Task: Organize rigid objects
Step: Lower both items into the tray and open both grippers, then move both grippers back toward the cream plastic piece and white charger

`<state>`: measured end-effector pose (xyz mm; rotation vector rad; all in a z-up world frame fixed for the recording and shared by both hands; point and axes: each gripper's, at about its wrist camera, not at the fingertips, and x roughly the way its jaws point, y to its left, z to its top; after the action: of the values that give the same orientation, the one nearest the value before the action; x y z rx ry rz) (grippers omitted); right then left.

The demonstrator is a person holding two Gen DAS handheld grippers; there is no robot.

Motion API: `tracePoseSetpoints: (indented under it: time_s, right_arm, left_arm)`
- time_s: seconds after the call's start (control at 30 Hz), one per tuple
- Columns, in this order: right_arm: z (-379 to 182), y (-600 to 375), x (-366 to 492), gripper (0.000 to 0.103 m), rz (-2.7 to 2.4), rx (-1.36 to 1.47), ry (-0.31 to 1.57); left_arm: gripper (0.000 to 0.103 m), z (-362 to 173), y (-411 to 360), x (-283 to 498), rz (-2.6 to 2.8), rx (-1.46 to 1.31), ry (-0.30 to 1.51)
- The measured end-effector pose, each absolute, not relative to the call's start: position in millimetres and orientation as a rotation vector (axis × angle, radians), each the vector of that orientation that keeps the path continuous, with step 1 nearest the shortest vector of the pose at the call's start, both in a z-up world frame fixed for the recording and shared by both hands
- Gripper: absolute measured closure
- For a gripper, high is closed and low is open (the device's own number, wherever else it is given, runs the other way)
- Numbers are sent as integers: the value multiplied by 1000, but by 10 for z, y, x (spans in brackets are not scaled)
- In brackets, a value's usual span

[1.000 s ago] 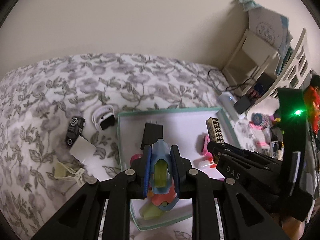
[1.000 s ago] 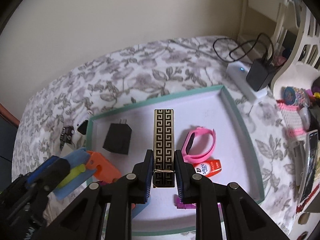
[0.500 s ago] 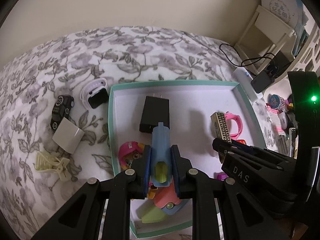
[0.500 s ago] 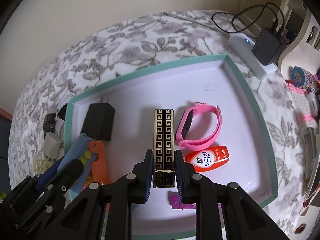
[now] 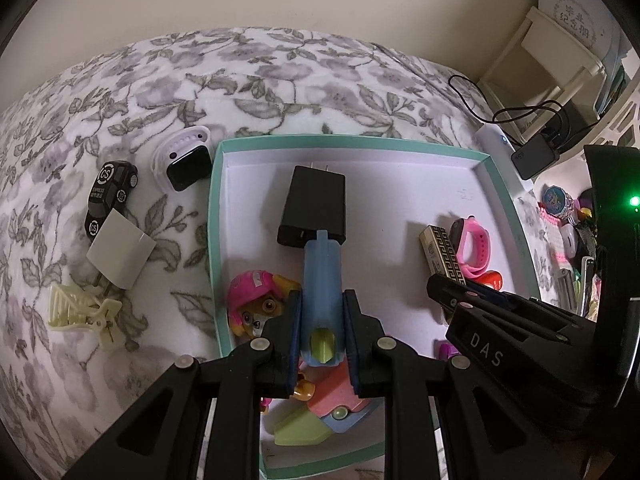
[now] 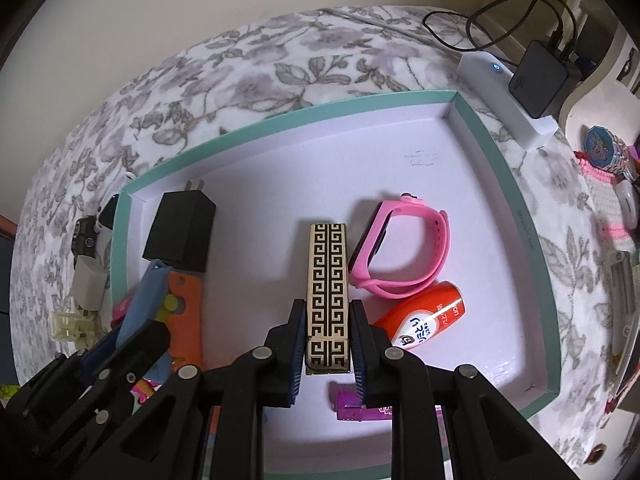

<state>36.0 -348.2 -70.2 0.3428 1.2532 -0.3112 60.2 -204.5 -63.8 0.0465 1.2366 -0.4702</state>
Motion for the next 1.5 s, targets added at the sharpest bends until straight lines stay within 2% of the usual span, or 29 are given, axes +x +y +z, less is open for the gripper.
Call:
tracePoseSetpoints:
  time_s: [0.17, 0.73, 0.83, 0.9, 0.93, 1.03, 1.1, 1.17, 1.23, 1.3, 1.43, 1.5]
  right_arm:
    - [-622, -3444, 381, 79, -303, 329, 1252]
    - [137, -3273, 263, 80, -305, 244, 1046]
    - [190, -3243, 257, 80, -306, 233, 1031]
    - [196, -3233, 257, 79, -309, 227, 1029]
    - [189, -3224, 264, 78, -309, 223, 1032]
    - [152, -3209, 274, 62, -317, 217, 1042]
    - [136, -3208, 272, 47, -323, 212, 1042]
    - [126, -3200, 275, 40, -325, 209, 1038]
    - [109, -3195, 280, 36, -327, 209, 1036]
    - [90, -3192, 289, 25, -324, 208, 1037]
    - [61, -3171, 300, 15, -324, 199, 1033]
    - [50, -3161, 306, 6, -326, 194, 1029]
  left_arm:
    - [83, -600, -2033, 616, -474, 36, 1240]
    - [81, -48, -1723, 674, -424, -35, 1116]
    - [72, 21, -1612, 700, -395, -47, 1095]
    - [59, 51, -1526, 724, -364, -59, 1086]
    - [55, 56, -1494, 733, -353, -62, 1084]
    - [46, 86, -1374, 769, -305, -72, 1074]
    - [34, 85, -1292, 798, -277, -82, 1073]
    - [29, 74, -1213, 824, -246, -85, 1074]
    - [28, 63, -1167, 838, -224, -81, 1073]
    - [19, 49, -1117, 856, -200, -78, 1072]
    - [16, 35, -1036, 872, -170, -81, 1063]
    - [11, 26, -1003, 879, -158, -77, 1059]
